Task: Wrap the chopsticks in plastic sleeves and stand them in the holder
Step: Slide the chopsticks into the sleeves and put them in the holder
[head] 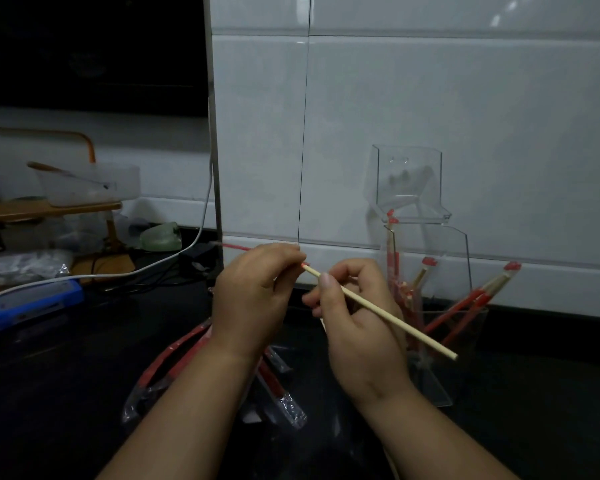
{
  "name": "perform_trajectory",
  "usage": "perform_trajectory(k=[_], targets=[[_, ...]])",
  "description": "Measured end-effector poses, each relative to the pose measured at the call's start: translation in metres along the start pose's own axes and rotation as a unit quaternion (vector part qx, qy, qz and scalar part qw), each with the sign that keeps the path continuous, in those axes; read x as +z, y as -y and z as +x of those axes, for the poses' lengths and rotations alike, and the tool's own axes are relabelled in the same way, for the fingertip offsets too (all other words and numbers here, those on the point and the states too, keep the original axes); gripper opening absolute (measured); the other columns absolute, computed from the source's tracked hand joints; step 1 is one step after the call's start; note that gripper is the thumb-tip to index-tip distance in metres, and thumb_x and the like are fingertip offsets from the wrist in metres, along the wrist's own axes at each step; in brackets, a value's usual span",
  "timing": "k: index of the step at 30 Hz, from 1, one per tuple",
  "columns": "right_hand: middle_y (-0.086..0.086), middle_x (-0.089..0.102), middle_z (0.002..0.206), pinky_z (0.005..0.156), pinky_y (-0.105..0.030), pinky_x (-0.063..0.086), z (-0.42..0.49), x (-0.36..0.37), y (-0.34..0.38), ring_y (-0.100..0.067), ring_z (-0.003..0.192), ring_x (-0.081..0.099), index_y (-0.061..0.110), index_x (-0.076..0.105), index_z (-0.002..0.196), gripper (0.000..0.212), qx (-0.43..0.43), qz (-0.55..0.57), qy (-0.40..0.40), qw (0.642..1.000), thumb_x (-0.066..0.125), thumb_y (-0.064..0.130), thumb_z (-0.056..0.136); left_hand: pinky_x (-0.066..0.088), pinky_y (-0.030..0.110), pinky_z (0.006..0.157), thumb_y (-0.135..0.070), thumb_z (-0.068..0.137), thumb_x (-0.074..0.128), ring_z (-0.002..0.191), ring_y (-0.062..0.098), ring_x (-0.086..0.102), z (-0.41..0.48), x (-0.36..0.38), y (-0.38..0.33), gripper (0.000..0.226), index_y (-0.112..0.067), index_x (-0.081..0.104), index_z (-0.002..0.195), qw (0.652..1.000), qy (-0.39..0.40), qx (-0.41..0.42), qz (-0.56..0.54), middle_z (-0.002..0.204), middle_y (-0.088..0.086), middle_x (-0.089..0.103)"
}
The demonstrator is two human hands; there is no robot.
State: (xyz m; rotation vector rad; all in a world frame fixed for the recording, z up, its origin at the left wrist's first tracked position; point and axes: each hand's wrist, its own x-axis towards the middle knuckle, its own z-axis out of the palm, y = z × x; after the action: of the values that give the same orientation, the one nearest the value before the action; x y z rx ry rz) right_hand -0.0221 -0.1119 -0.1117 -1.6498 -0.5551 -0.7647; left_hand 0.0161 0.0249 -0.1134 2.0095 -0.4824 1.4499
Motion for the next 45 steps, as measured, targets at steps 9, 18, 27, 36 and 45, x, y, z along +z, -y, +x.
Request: perform_trajectory(k=[9,18,27,36,45], targets=[[0.005,0.058,0.07,0.059,-0.026,0.042,-0.007,-0.01,0.006,-0.012,0.064,0.056,0.033,0.059,0.093,0.045,-0.119,0.076,-0.078,0.987,0.024,0.061,0.099,0.041,0.019,0.07,-0.011,0.081,0.076,0.078,0.007,0.058,-0.001,0.001,0.006,0.012,-0.017,0.076,0.092,0.995,0.003,-0.092,0.044,0.088,-0.006,0.072],[0.004,0.068,0.076,0.068,-0.02,0.048,-0.004,-0.001,0.003,-0.005,0.07,0.061,0.029,0.066,0.104,0.039,0.01,0.11,-0.002,0.994,0.041,0.056,0.092,0.051,0.032,0.073,-0.031,0.087,0.06,0.082,0.015,0.066,0.0,0.001,0.002,0.024,-0.014,0.076,0.091,0.999,0.008,-0.006,0.039,0.09,-0.002,0.075],[0.003,0.069,0.08,0.066,-0.017,0.048,-0.002,-0.002,0.006,-0.009,0.074,0.064,0.031,0.066,0.096,0.024,-0.019,0.095,-0.059,0.994,0.042,0.035,0.095,0.05,0.032,0.07,-0.031,0.086,0.062,0.079,0.011,0.062,0.001,0.0,-0.001,0.021,-0.015,0.076,0.088,0.999,-0.001,0.014,0.043,0.086,-0.004,0.075],[-0.003,0.058,0.065,0.054,-0.023,0.042,0.002,-0.002,0.0,-0.01,0.056,0.052,0.017,0.061,0.075,0.019,0.056,0.029,-0.055,0.996,0.064,0.021,0.093,0.041,0.024,0.073,-0.029,0.087,0.066,0.076,0.009,0.058,0.001,0.001,-0.004,0.017,-0.015,0.076,0.086,0.997,-0.006,0.061,0.044,0.085,-0.003,0.075],[0.0,0.056,0.058,0.05,-0.017,0.036,0.004,-0.003,-0.006,-0.005,0.053,0.047,0.017,0.058,0.068,0.026,0.095,-0.013,-0.05,0.994,0.063,0.023,0.092,0.043,0.028,0.07,-0.028,0.085,0.067,0.076,0.013,0.059,0.0,0.003,-0.002,0.014,-0.017,0.075,0.084,0.996,0.01,0.068,0.05,0.084,-0.004,0.073]])
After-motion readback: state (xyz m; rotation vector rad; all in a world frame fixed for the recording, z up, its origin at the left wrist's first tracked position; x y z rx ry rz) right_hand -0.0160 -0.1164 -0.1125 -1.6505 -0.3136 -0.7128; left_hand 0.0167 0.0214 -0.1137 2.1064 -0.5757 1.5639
